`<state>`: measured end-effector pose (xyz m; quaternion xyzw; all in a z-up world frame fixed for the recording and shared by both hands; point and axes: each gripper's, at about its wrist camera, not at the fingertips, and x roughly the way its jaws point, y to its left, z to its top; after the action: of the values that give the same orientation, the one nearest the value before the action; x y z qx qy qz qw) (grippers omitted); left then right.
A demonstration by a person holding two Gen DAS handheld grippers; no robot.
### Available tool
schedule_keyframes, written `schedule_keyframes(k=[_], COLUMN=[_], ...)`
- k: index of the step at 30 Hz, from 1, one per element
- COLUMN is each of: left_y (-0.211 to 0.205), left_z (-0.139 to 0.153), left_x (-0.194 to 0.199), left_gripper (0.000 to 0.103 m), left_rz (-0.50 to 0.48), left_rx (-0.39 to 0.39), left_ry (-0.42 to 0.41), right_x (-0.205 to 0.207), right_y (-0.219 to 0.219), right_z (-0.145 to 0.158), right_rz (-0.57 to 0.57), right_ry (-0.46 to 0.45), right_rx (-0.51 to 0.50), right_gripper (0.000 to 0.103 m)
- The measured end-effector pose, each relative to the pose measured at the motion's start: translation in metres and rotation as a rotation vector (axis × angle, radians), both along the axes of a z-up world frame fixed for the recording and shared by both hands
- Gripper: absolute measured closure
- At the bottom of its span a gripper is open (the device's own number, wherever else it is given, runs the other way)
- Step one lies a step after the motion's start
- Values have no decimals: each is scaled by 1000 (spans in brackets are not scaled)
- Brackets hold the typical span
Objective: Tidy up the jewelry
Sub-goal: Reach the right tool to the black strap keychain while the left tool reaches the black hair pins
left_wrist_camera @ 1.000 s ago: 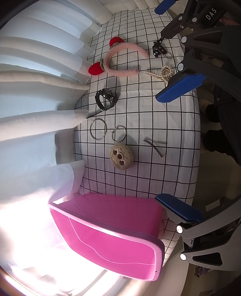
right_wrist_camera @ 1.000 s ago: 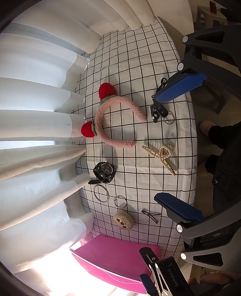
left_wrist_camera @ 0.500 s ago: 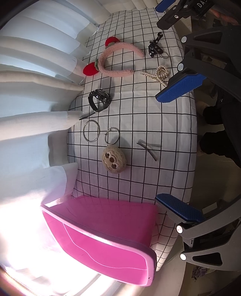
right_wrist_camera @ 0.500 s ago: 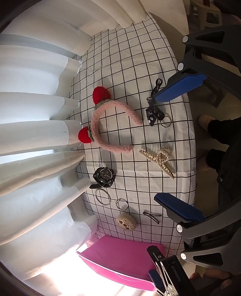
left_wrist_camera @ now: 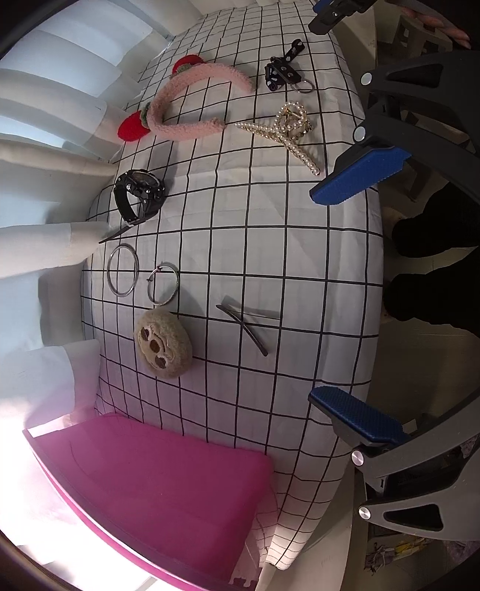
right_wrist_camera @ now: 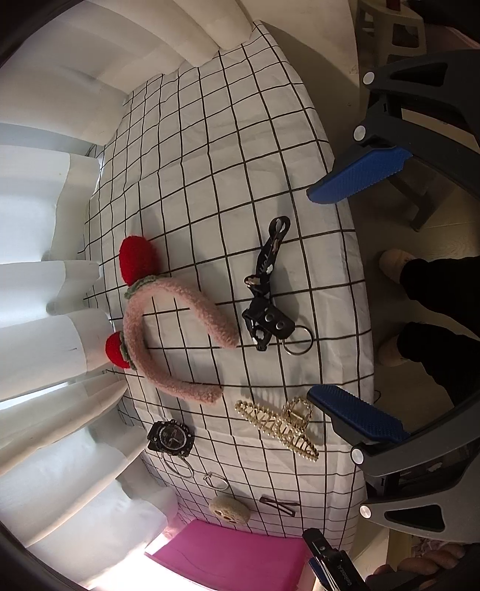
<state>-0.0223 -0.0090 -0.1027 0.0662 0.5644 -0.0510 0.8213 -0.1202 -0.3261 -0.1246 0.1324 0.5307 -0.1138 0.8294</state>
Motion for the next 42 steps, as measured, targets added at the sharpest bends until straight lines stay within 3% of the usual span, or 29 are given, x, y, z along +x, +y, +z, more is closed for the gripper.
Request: schedule_keyframes(k=[6, 13, 24, 30, 42], left_y=[14, 40, 43, 34, 35], left_z=[-22, -39, -70, -80, -86], left_x=[12, 28, 60, 70, 73], left_gripper=[6, 6, 6, 6, 5], left_rz=[94, 169, 68, 16, 22], left_rx=[-34, -23, -41, -20, -75], left_ry=[-13, -74, -112, -115, -173], right_x=[22, 39, 52, 53, 66], right_y=[-7, -2, 6, 14, 11], right_z=[-33, -53, -70, -71, -75], right_rz=[41, 106, 128, 141, 124], right_ry=[19, -2, -11, -15, -44], right_rx=[10, -6, -24, -92, -117], right_gripper=[9, 9, 9, 9, 9])
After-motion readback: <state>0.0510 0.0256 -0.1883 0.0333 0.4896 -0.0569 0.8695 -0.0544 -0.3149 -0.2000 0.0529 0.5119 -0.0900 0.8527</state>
